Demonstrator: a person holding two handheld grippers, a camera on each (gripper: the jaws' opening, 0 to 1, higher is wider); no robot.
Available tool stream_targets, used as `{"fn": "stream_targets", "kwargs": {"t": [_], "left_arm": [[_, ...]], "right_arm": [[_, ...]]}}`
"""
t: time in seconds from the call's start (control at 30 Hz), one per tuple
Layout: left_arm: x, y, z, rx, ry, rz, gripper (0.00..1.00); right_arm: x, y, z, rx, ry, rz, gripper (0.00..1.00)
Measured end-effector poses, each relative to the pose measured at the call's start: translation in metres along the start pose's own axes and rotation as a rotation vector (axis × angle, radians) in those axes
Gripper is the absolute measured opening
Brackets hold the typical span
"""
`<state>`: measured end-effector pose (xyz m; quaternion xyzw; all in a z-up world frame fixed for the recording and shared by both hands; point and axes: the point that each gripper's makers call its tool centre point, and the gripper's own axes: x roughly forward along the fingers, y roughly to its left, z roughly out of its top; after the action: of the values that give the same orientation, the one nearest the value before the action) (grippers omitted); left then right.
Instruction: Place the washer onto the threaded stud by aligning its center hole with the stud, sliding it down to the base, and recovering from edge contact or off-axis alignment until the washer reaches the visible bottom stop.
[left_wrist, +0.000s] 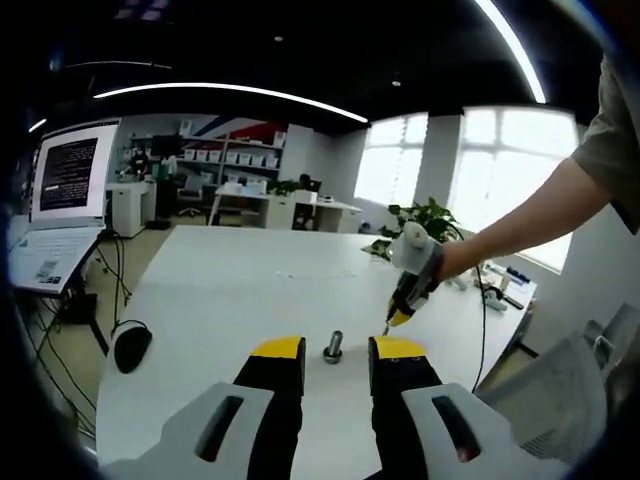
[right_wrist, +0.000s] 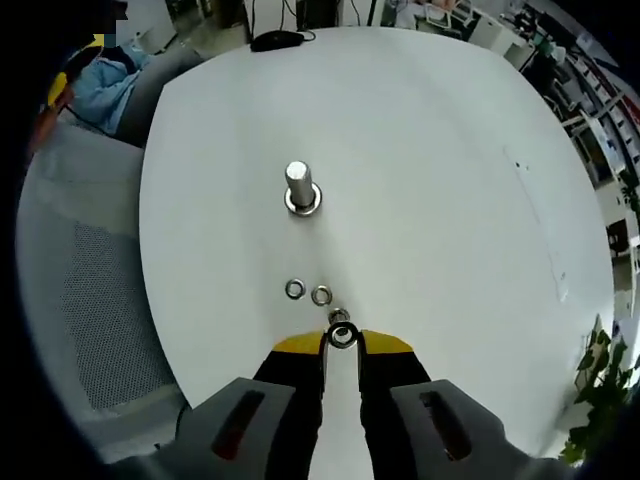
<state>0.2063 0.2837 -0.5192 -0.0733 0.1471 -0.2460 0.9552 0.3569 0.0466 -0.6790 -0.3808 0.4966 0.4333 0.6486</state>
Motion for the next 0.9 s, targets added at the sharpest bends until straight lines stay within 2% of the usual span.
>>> {"fn": "stream_targets", "kwargs": {"t": [0.47,0.9], "left_arm": [[0.0009,0.0004,-0.0012,-0.001,0.006,-0.001,0.23],[0.0001,0.0017,0.0003,-0.010,-0.002,0.004,0.23]], "right_arm": [[0.0058,-0.0034,0.0037,-0.004,0.005,-0.003,0.14],[0.0076,-0.0017,-0.0031,-0.019,0.024,0.010,0.14]]}}
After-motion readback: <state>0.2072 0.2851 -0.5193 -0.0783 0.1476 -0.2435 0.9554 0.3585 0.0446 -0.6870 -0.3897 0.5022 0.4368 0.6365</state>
